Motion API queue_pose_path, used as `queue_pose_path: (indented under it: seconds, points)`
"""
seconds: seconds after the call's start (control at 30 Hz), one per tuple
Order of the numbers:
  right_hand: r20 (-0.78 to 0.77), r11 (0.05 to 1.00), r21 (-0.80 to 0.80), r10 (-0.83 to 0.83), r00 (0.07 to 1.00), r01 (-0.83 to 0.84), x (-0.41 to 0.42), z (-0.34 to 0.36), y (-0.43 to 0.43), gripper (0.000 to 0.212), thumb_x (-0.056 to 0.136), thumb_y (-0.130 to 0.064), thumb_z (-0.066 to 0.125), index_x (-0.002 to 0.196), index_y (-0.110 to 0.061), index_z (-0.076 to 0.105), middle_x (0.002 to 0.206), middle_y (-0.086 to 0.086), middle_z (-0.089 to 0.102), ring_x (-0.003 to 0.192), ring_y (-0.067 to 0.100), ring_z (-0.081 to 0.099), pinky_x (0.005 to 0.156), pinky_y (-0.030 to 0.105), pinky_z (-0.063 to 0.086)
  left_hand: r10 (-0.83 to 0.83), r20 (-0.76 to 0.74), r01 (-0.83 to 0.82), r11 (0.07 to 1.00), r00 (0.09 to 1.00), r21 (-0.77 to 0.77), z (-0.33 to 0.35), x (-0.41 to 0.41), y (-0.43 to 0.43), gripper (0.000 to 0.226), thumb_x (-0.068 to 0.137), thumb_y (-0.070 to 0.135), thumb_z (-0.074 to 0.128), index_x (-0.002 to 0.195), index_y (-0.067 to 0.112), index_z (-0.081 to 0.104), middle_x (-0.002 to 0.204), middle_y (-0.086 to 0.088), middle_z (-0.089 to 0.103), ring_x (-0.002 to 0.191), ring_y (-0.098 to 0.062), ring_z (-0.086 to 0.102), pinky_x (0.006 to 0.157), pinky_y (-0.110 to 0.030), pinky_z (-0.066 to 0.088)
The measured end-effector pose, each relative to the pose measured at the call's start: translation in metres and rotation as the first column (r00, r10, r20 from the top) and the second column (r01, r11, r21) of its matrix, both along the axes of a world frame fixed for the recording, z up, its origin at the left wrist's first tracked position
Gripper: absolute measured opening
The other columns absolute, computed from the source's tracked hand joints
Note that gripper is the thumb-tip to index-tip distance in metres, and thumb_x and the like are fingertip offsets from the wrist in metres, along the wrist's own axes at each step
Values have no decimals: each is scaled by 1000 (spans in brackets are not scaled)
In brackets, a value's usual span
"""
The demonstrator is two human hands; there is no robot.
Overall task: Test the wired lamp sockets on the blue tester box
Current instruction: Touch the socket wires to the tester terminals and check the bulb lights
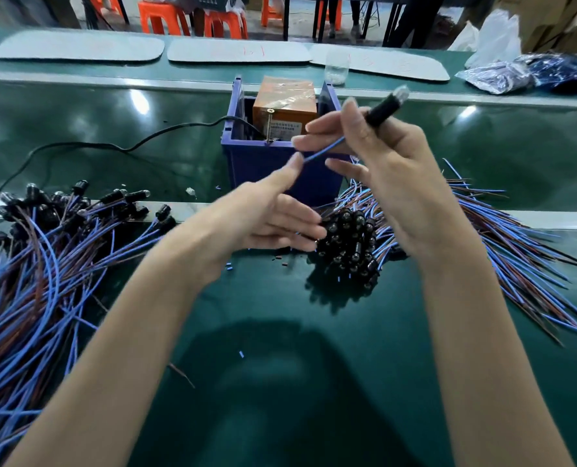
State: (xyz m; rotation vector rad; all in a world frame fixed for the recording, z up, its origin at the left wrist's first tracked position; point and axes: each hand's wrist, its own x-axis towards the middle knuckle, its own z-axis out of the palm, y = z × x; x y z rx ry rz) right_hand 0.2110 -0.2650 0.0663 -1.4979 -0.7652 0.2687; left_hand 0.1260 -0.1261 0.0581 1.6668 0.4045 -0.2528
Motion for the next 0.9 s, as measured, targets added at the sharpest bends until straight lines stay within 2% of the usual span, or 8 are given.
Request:
queue_pose_path:
  seconds: [0.07, 0.17, 0.27, 0.33, 0.43, 0.53, 0.63, 0.9]
  points:
    - [-24, 999, 47, 10, 1000, -9, 0, 2, -2, 33, 103, -30, 39, 89, -14, 65, 81, -2, 75, 95, 15, 70, 85, 28, 49, 175, -48, -181, 934, 983, -308, -6, 8, -2, 77, 92, 68, 20, 110, 6, 62, 103, -9, 74, 94, -17, 71, 77, -23, 51]
    - [-86, 991, 131, -7, 996, 19, -1, 5, -4, 35, 104, -25, 38, 83, -8, 60, 59, -2, 63, 65, 19, 66, 77, 31, 55, 515, -91, -419, 568, 852, -709, -12, 11, 4, 64, 99, 56, 20, 106, 5, 57, 96, -11, 72, 87, -21, 69, 76, -31, 53]
    - [-189, 975, 188, -83, 978, 119, 3, 7, -7, 33, 104, -24, 40, 77, -9, 55, 48, -6, 39, 46, 12, 39, 54, 26, 49, 754, -219, -530, 195, 619, -825, -17, 12, 11, 50, 104, 39, 21, 84, 9, 55, 69, -3, 61, 63, -15, 60, 66, -29, 50]
    - [-246, 968, 167, -144, 959, 188, 7, 8, -9, 33, 103, -21, 42, 74, -10, 52, 47, -8, 28, 43, 9, 22, 39, 19, 31, 832, -216, -496, 81, 510, -864, -17, 11, 14, 46, 106, 33, 22, 75, 12, 48, 49, 3, 44, 41, -9, 42, 49, -22, 41]
    - [-248, 962, 78, -236, 940, 262, 13, 6, -14, 32, 100, -17, 47, 70, -10, 56, 49, -7, 26, 42, 6, 17, 35, 16, 17, 858, -59, -452, 210, 510, -867, -16, 11, 12, 46, 106, 36, 24, 69, 16, 42, 44, 7, 26, 33, -6, 22, 36, -17, 23]
    - [-193, 964, 21, -255, 947, 264, 13, 4, -18, 27, 96, -17, 56, 71, -10, 64, 54, -2, 29, 43, 6, 19, 36, 16, 17, 713, 221, -422, 604, 665, -676, -16, 11, 3, 43, 105, 38, 28, 68, 19, 40, 45, 10, 23, 36, -5, 17, 35, -17, 16]
    - [-148, 979, -19, -202, 968, 201, 10, 3, -17, 19, 92, -18, 63, 75, -12, 73, 56, -2, 34, 45, 6, 21, 37, 15, 17, 355, 406, -271, 929, 842, -250, -16, 9, -7, 42, 104, 35, 35, 66, 19, 44, 47, 11, 26, 40, -5, 18, 37, -15, 17]
    - [-167, 990, -108, -112, 980, 95, 8, -2, -12, 8, 83, -18, 73, 87, -11, 74, 67, 0, 69, 41, 4, 24, 36, 14, 20, 90, 413, -113, 993, 906, 32, -19, 7, -14, 42, 103, 33, 38, 66, 18, 53, 47, 12, 25, 40, -3, 20, 37, -13, 21]
